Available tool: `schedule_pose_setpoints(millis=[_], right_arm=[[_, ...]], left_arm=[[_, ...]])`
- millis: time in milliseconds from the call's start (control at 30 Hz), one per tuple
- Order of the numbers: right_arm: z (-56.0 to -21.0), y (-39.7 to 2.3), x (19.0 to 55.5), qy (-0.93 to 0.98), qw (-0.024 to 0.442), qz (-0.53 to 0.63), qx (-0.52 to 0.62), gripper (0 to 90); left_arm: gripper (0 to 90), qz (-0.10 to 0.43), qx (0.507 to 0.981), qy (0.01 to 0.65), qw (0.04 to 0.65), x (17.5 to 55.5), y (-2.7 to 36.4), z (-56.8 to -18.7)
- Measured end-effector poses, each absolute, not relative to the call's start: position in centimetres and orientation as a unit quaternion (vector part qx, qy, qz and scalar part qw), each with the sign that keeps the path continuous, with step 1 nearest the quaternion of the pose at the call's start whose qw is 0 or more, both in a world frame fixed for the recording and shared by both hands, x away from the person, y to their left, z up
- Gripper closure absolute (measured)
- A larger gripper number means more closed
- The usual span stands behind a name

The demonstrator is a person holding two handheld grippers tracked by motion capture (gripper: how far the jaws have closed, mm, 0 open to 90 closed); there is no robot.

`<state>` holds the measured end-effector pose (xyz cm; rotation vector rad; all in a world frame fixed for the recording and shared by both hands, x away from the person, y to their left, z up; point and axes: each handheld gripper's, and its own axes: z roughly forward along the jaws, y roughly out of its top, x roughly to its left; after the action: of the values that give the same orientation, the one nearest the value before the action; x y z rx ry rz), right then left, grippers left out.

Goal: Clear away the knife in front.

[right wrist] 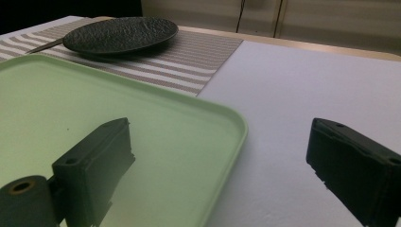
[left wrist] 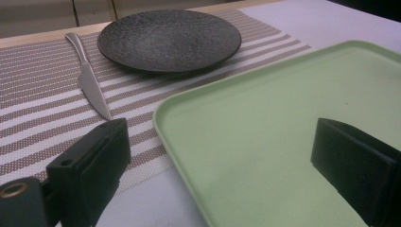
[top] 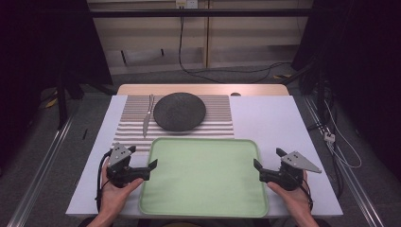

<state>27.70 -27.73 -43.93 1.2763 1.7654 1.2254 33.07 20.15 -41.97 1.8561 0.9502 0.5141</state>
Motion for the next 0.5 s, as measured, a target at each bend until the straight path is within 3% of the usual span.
schedule_pose_setpoints(millis=[500], right_arm=[[-43.91, -27.89, 27.67, 0.67, 0.311, 0.466, 0.488, 7.7]], left_arm=[[5.1, 0.211, 0.764, 0.395, 0.465, 33.63, 20.74, -41.73]])
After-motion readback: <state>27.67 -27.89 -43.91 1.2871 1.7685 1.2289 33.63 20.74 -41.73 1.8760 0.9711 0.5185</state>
